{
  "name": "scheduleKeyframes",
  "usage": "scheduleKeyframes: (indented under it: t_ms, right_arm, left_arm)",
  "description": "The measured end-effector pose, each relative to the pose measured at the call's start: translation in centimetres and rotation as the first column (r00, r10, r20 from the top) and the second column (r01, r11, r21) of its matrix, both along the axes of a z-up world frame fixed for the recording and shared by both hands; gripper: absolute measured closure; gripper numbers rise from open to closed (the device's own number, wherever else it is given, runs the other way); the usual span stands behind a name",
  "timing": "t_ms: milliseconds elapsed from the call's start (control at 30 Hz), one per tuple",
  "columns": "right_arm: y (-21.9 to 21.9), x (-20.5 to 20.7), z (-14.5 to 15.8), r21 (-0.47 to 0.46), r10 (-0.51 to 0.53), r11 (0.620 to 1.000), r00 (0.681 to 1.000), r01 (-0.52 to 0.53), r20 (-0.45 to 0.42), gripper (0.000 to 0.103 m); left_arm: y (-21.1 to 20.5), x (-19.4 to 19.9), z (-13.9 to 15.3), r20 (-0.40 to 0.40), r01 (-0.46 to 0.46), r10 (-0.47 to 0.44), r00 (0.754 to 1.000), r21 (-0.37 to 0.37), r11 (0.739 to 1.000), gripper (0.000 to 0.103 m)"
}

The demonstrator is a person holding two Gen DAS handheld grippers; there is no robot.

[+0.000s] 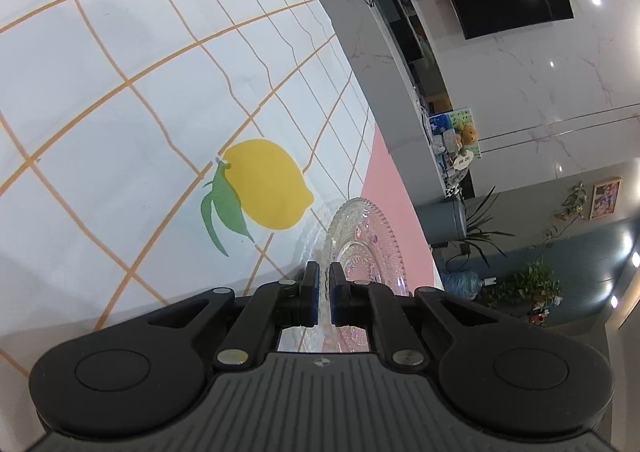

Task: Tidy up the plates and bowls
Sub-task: 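Close both tools on the second glass plate rim, then lift the second glass plate and carry it over the plate stack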

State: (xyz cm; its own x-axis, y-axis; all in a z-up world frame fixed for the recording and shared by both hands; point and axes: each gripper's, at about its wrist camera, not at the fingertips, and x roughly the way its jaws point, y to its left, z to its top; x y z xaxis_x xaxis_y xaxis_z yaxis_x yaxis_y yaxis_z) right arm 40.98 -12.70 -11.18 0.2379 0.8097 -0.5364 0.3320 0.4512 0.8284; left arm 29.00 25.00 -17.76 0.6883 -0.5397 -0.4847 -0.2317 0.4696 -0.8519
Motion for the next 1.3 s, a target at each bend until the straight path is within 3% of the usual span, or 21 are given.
scheduleKeyframes:
  t_ms: [33, 100, 167, 333, 533, 667, 867, 1300]
  right_arm:
    - [-0.4, -0.3, -0.8, -0.024, -0.005, 1.000, 1.000, 0.005, -0.031, 0.102]
    - [-1.2, -0.8, -2.3, 0.074, -0.025, 0.997, 0.999, 0.027, -0.029, 0.103]
    - [-0.7, -1.0, -1.8, 0.032, 0.005, 0.999, 0.999, -0.006, 0.039, 0.103]
    - [-0.8, -1.1, -2.0, 0.042, -0.018, 0.999, 1.000, 0.018, 0.007, 0.102]
    - [0.0, -1.6, -1.4, 0.001, 0.029, 1.000, 0.990, -0.029, 0.140, 0.102]
    - [0.1, -1.5, -1.5, 0.004, 0.021, 1.000, 0.991, -0.022, 0.129, 0.101]
    - [1.0, -1.5, -0.2, -0.091, 0.090, 0.993, 0.974, -0.073, 0.207, 0.100]
    - [-0.2, -3.1, 2.7, -0.067, 0.068, 0.996, 0.960, -0.052, 0.272, 0.097]
  left_arm:
    - [0.1, -0.1, -0.1, 0.002, -0.005, 0.005, 1.000, -0.010, 1.000, 0.093]
    - [0.2, -0.2, -0.2, 0.004, -0.005, 0.005, 1.000, -0.024, 1.000, 0.094]
    - [0.2, -0.3, -0.3, 0.000, -0.017, 0.017, 1.000, -0.027, 0.999, 0.096]
    - [0.3, -0.2, -0.2, 0.006, -0.014, 0.014, 1.000, -0.027, 1.000, 0.096]
    - [0.0, -0.2, 0.1, 0.018, 0.002, -0.002, 1.000, 0.000, 1.000, 0.098]
    - [0.3, 0.0, 0.1, -0.009, 0.009, -0.009, 1.000, -0.030, 0.999, 0.099]
    - [0.1, 0.0, 0.6, -0.019, 0.016, -0.016, 1.000, 0.008, 1.000, 0.099]
    - [-0.1, -1.3, 3.2, -0.004, 0.031, -0.031, 1.000, 0.017, 0.999, 0.098]
